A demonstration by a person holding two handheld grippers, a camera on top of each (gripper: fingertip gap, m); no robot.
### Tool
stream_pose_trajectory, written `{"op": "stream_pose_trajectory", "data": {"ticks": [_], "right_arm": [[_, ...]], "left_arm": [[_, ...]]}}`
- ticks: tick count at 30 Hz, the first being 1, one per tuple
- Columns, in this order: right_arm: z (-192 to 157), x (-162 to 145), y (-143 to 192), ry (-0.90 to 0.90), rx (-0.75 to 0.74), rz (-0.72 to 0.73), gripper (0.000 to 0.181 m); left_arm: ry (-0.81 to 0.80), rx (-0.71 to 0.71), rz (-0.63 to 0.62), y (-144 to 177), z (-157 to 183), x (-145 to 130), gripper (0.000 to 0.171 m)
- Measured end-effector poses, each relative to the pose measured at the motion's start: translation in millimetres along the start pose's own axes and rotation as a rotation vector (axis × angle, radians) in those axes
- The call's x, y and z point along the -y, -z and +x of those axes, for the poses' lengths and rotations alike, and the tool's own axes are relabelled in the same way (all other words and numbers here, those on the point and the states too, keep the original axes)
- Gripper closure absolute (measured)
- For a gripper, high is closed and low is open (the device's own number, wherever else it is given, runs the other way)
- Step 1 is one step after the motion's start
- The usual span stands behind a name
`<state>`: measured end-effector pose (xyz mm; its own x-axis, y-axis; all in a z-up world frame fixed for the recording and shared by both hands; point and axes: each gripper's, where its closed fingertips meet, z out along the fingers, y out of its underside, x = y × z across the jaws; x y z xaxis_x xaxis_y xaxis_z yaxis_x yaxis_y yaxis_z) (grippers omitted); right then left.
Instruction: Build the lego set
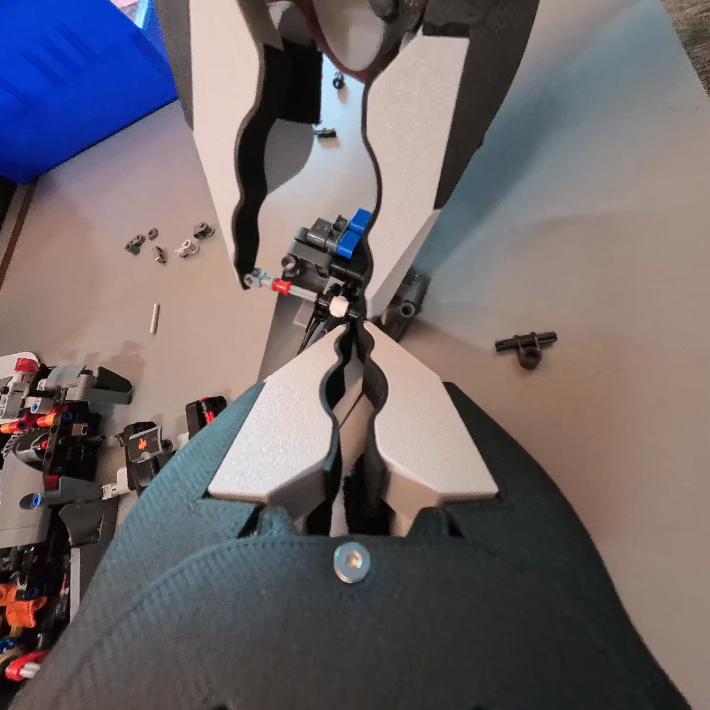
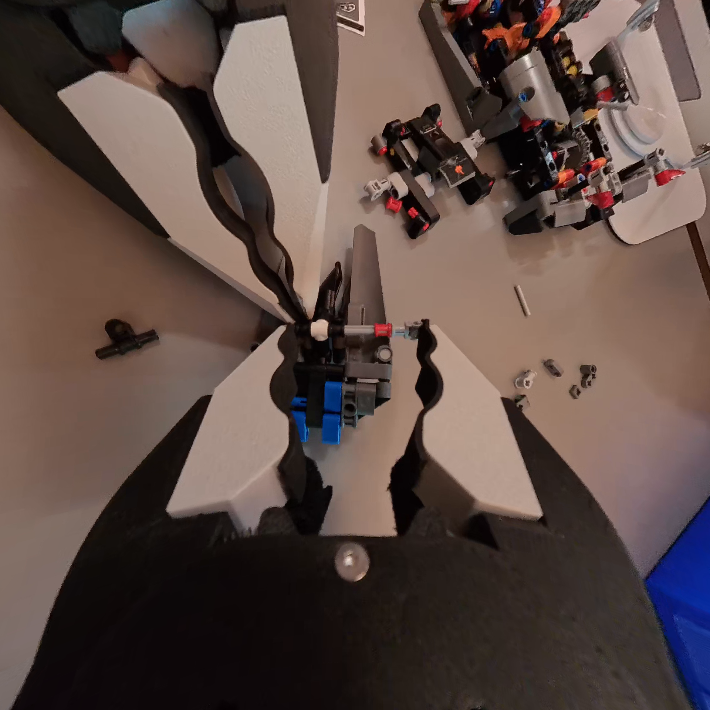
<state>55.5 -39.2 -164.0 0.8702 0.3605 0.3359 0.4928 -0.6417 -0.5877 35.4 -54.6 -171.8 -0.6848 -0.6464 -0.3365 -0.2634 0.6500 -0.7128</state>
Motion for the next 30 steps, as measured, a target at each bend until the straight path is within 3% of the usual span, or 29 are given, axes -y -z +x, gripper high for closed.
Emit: {"op": "stream_pose_trajectory", "data": {"ticks": [7,12,16,19,21,24,27,30], "right_arm": [[0.4,-0.3,0.0,-0.002,0.016,0.006,0.120],[3.8,-3.8,0.2,-0.111,0.136,0.023,0.118],[0.4,-8.2,-0.9,-0.054,0.177,0.041,0.110],[7.5,-7.1,3.6,-0.061,0.170,0.046,0.129],[7.4,-7.5,3.9,-0.040,0.174,0.035,0.129],[6.2,-8.8,2.4,-0.053,0.178,0.024,0.126],[-0.8,-9.3,-1.9,-0.062,0.204,0.033,0.109],[5.3,-9.7,1.9,-0.050,0.184,0.047,0.124]], "left_arm": [[-0.003,-0.006,0.002,-0.4,-0.2,0.0,0.171],[0.016,-0.006,0.021,-1.0,-2.6,2.8,0.171],[0.040,-0.021,0.023,-1.6,-3.5,3.7,0.171],[0.021,-0.018,0.015,-2.1,-2.0,3.9,0.171],[0.021,-0.022,0.018,-2.5,-1.2,4.5,0.171],[0.021,-0.022,0.019,-2.7,-1.6,4.9,0.171],[0.017,-0.020,0.022,-2.8,-2.4,5.9,0.171],[0.009,-0.023,0.021,-2.7,-1.2,5.3,0.171]]}}
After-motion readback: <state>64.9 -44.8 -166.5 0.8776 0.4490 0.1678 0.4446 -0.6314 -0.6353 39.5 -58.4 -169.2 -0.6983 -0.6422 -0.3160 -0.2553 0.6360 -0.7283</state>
